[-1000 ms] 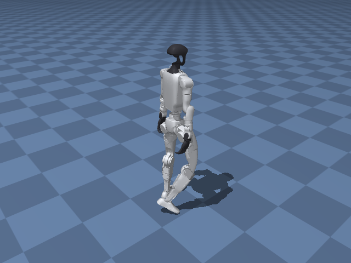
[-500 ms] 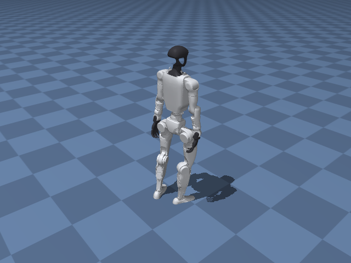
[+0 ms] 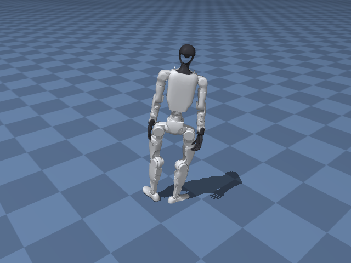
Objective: In place motions
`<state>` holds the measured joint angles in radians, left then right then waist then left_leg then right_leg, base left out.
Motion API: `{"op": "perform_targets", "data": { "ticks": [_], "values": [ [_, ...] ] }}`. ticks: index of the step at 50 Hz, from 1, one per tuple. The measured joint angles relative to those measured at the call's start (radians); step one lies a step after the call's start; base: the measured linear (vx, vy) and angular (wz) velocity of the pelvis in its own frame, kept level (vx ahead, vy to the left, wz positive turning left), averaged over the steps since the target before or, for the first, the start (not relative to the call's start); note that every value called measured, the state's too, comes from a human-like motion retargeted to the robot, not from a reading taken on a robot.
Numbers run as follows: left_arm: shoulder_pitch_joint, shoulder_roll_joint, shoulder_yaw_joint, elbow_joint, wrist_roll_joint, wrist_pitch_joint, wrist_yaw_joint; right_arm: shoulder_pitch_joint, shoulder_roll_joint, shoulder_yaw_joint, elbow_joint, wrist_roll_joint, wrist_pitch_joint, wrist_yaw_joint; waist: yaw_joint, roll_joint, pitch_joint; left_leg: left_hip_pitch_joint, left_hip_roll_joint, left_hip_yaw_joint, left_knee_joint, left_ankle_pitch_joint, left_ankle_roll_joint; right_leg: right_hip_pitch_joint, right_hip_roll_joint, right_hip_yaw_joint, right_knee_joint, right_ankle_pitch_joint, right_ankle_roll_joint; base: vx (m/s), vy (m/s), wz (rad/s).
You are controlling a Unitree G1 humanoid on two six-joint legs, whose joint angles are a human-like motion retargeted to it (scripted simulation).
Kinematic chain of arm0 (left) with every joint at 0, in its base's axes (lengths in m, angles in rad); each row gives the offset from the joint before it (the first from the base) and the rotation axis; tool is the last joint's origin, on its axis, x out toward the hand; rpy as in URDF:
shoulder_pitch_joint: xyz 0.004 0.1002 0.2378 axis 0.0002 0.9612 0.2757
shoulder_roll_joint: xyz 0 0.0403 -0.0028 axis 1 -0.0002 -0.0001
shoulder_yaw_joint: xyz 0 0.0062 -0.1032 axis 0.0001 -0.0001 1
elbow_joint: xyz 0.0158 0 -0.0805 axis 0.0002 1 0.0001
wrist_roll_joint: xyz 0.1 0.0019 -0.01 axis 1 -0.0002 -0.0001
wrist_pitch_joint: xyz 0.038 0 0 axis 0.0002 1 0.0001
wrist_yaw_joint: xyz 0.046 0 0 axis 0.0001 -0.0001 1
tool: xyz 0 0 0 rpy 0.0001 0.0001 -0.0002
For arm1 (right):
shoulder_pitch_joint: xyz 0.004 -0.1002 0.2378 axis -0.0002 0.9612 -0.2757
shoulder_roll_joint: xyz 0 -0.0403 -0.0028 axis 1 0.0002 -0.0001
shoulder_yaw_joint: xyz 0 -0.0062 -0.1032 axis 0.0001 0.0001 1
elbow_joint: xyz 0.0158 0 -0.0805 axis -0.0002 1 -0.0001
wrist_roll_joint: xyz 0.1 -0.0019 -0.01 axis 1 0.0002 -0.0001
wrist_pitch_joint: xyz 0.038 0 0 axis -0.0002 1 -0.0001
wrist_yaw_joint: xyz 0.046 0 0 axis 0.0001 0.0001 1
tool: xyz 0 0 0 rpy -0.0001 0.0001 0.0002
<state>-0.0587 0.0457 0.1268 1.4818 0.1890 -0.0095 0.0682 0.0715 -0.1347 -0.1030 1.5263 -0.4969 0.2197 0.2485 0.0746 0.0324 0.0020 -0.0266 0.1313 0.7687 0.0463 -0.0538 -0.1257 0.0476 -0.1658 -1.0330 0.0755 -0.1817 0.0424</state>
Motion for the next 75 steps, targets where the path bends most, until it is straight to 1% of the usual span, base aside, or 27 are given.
{"op": "perform_targets", "data": {
  "ticks": [5, 8, 10, 12, 15, 17, 20, 21, 22, 23, 25, 28, 31, 33, 35, 36, 37, 38, 39, 41, 44, 51, 58, 60, 65, 67, 75],
  "values": [
    [0.051, 0.031, 0.107, 0.138, -0.045, 0.037, 0.018, 0.038, 0.013, 0.009, 0.016, 0.001, -0.009, 0.017, -0.06, -0.045, -0.076, 0.052, 0.011, 0.106, 0.074, -0.024, 0.098, 0.044, -0.015, -0.146, -0.048, 0.013, 0.04, 0.04, 0.22, 2.18],
    [0.073, 0.049, 0.123, 0.184, -0.038, 0.045, 0.035, 0.045, 0.011, -0.013, 0.017, -0.008, -0.011, 0.012, -0.047, -0.039, -0.1, 0.064, -0.012, 0.077, 0.054, -0.025, 0.071, 0.066, 0.004, -0.204, -0.049, 0.016, 0.058, 0.04, 0.35, 1.51],
    [0.088, 0.046, 0.132, 0.203, -0.036, 0.045, 0.043, 0.052, 0.002, -0.037, 0.012, -0.014, -0.012, 0.002, -0.03, -0.024, -0.113, 0.077, -0.026, 0.133, 0.008, -0.03, 0.06, 0.084, 0.019, -0.243, -0.043, 0.022, 0.069, 0.1, 0.31, 1.14],
    [0.1, 0.036, 0.146, 0.218, -0.039, 0.044, 0.043, 0.067, -0.017, -0.056, 0.0, -0.012, -0.013, -0.001, -0.022, 0.0, -0.124, 0.058, -0.046, 0.015, -0.019, -0.025, 0.067, 0.107, 0.028, -0.274, -0.029, 0.042, 0.07, 0.16, 0.48, 0.99],
    [0.111, 0.018, 0.158, 0.218, -0.037, 0.043, 0.04, 0.082, -0.035, -0.073, -0.016, 0.031, -0.018, -0.007, -0.037, 0.039, -0.123, 0.027, -0.018, -0.084, 0.003, -0.018, 0.067, 0.144, 0.016, -0.318, 0.035, 0.111, 0.045, 0.09, 0.44, 1.27],
    [0.099, 0.009, 0.151, 0.207, -0.032, 0.037, 0.032, 0.08, -0.043, -0.087, -0.021, 0.08, -0.034, -0.008, -0.058, 0.103, -0.104, 0.012, 0.045, -0.149, 0.037, -0.033, 0.077, 0.165, -0.001, -0.32, 0.146, 0.18, -0.025, 0.01, 0.41, 1.66],
    [0.076, 0.005, 0.144, 0.168, -0.021, 0.033, 0.01, 0.069, -0.056, -0.08, -0.031, 0.113, -0.045, 0.026, -0.066, 0.164, -0.044, 0.016, 0.109, -0.232, 0.083, -0.048, 0.087, 0.105, -0.113, -0.088, 0.464, 0.196, -0.198, 0.07, 0.33, 1.16],
    [0.07, 0.01, 0.142, 0.155, -0.023, 0.032, 0.003, 0.06, -0.054, -0.071, -0.031, 0.108, -0.037, 0.029, -0.057, 0.143, -0.024, 0.034, 0.083, -0.228, 0.075, -0.046, 0.098, 0.044, -0.159, 0.048, 0.559, 0.19, -0.205, 0.1, 0.2, 0.72],
    [0.064, 0.015, 0.139, 0.144, -0.025, 0.03, -0.002, 0.051, -0.05, -0.064, -0.033, 0.104, -0.029, 0.029, -0.055, 0.125, -0.003, 0.048, 0.058, -0.234, 0.067, -0.042, 0.109, -0.015, -0.181, 0.187, 0.635, 0.185, -0.206, 0.09, 0.18, 0.92],
    [0.06, 0.019, 0.133, 0.135, -0.03, 0.028, -0.006, 0.045, -0.042, -0.06, -0.035, 0.098, -0.024, 0.024, -0.068, 0.111, 0.017, 0.057, 0.037, -0.259, 0.06, -0.035, 0.119, -0.073, -0.158, 0.333, 0.671, 0.181, -0.193, 0.05, 0.13, 1.46],
    [0.052, 0.029, 0.121, 0.123, -0.039, 0.026, -0.007, 0.042, -0.025, -0.046, -0.051, 0.089, -0.029, 0.019, -0.111, 0.1, 0.05, 0.061, 0.02, -0.326, 0.055, -0.019, 0.133, -0.141, -0.042, 0.577, 0.669, 0.164, -0.132, 0.01, 0.07, 1.94],
    [0.036, 0.047, 0.113, 0.113, -0.037, 0.029, -0.015, 0.052, -0.007, -0.009, -0.095, 0.054, -0.056, 0.041, -0.159, 0.089, 0.062, 0.05, 0.009, -0.389, 0.056, -0.006, 0.136, -0.14, 0.042, 0.664, 0.548, 0.077, -0.08, 0.05, 0.04, 1.78],
    [0.032, 0.058, 0.108, 0.104, -0.031, 0.032, -0.022, 0.064, 0.006, 0.02, -0.119, -0.006, -0.068, 0.044, -0.182, 0.062, 0.047, 0.044, -0.024, -0.44, 0.047, 0.002, 0.133, -0.125, 0.072, 0.665, 0.367, -0.01, -0.053, 0.12, -0.02, 1.5],
    [0.036, 0.058, 0.107, 0.101, -0.032, 0.029, -0.02, 0.069, 0.011, 0.034, -0.12, -0.034, -0.067, 0.038, -0.178, 0.03, 0.037, 0.048, -0.067, -0.473, 0.035, 0.007, 0.133, -0.121, 0.084, 0.675, 0.238, -0.014, -0.029, 0.13, -0.02, 1.04],
    [0.04, 0.06, 0.109, 0.103, -0.04, 0.015, -0.007, 0.067, 0.017, 0.046, -0.114, -0.05, -0.064, 0.037, -0.154, -0.004, 0.032, 0.065, -0.106, -0.488, 0.017, 0.013, 0.129, -0.125, 0.089, 0.656, 0.134, 0.074, -0.092, 0.09, -0.03, 0.46],
    [0.039, 0.065, 0.115, 0.111, -0.046, -0.004, 0.011, 0.059, 0.022, 0.048, -0.105, -0.057, -0.064, 0.043, -0.136, -0.025, 0.024, 0.072, -0.122, -0.477, 0.005, 0.018, 0.124, -0.13, 0.128, 0.817, 0.131, 0.054, -0.073, 0.09, -0.04, 0.18],
    [0.039, 0.069, 0.12, 0.117, -0.049, -0.018, 0.029, 0.053, 0.026, 0.047, -0.096, -0.064, -0.062, 0.049, -0.123, -0.044, 0.013, 0.074, -0.138, -0.473, -0.004, 0.024, 0.12, -0.129, 0.137, 0.858, 0.123, 0.043, -0.059, 0.11, -0.03, 0.41],
    [0.041, 0.069, 0.122, 0.121, -0.048, -0.025, 0.044, 0.053, 0.028, 0.038, -0.089, -0.071, -0.059, 0.055, -0.123, -0.056, -0.004, 0.068, -0.153, -0.486, -0.008, 0.029, 0.12, -0.114, 0.083, 0.662, 0.109, 0.052, -0.056, 0.13, -0.01, 0.7],
    [0.043, 0.065, 0.126, 0.128, -0.05, -0.028, 0.058, 0.053, 0.028, 0.024, -0.084, -0.077, -0.054, 0.061, -0.115, -0.059, -0.021, 0.056, -0.159, -0.497, -0.008, 0.035, 0.119, -0.111, 0.057, 0.612, 0.105, 0.053, -0.039, 0.14, 0.0, 0.8],
    [0.045, 0.047, 0.14, 0.146, -0.062, -0.029, 0.081, 0.06, 0.027, -0.006, -0.081, -0.074, -0.053, 0.062, -0.091, -0.06, -0.051, 0.034, -0.16, -0.509, -0.003, 0.045, 0.12, -0.107, 0.027, 0.593, 0.094, 0.056, -0.007, 0.11, 0.01, 0.63],
    [0.041, 0.024, 0.147, 0.161, -0.086, -0.028, 0.072, 0.067, 0.021, -0.03, -0.082, -0.049, -0.066, 0.049, -0.096, -0.068, -0.06, 0.016, -0.174, -0.53, 0.008, 0.055, 0.134, -0.078, 0.02, 0.521, 0.059, 0.063, -0.01, 0.02, 0.0, 0.82],
    [0.026, 0.028, 0.042, 0.136, -0.004, -0.006, 0.01, 0.057, -0.003, -0.031, -0.065, -0.06, -0.054, 0.029, -0.096, -0.056, -0.044, 0.029, -0.169, -0.493, -0.007, 0.064, 0.128, -0.096, 0.013, 0.536, 0.089, 0.074, -0.016, 0.02, 0.04, -0.11],
    [-0.001, 0.03, 0.019, 0.14, -0.014, 0.023, -0.022, 0.036, 0.007, -0.002, -0.091, -0.066, -0.074, 0.02, -0.167, -0.022, 0.0, 0.038, -0.119, -0.344, -0.029, 0.044, 0.112, -0.179, 0.071, 0.666, 0.076, 0.144, -0.035, -0.17, -0.06, -1.17],
    [-0.004, 0.035, 0.01, 0.133, -0.013, 0.02, -0.028, 0.025, 0.006, 0.017, -0.096, -0.066, -0.075, 0.017, -0.159, -0.007, 0.011, 0.04, -0.092, -0.254, -0.035, 0.032, 0.106, -0.19, 0.064, 0.579, 0.081, 0.113, -0.044, -0.28, -0.1, -2.65],
    [0.002, 0.054, 0.006, 0.133, 0.007, 0.022, -0.039, 0.016, -0.005, 0.042, -0.098, -0.059, -0.079, 0.016, -0.187, 0.035, 0.004, 0.041, -0.028, -0.073, -0.048, -0.001, 0.085, -0.109, -0.003, 0.046, 0.076, 0.045, -0.036, -0.27, -0.16, -2.51],
    [0.013, 0.055, 0.023, 0.14, 0.014, 0.025, -0.036, 0.016, -0.011, 0.038, -0.088, -0.048, -0.076, 0.013, -0.18, 0.045, -0.006, 0.05, -0.009, -0.004, -0.048, -0.02, 0.079, -0.081, -0.007, -0.072, 0.086, 0.056, -0.045, -0.14, -0.18, -2.68],
    [0.073, 0.054, 0.062, 0.157, 0.031, 0.028, -0.028, 0.0, -0.041, -0.015, 0.003, 0.041, -0.051, -0.005, -0.167, 0.049, -0.068, 0.102, 0.009, 0.217, -0.028, -0.093, 0.063, -0.019, -0.008, -0.204, 0.108, 0.101, -0.046, -0.04, -0.23, -2.4]
  ]
}}
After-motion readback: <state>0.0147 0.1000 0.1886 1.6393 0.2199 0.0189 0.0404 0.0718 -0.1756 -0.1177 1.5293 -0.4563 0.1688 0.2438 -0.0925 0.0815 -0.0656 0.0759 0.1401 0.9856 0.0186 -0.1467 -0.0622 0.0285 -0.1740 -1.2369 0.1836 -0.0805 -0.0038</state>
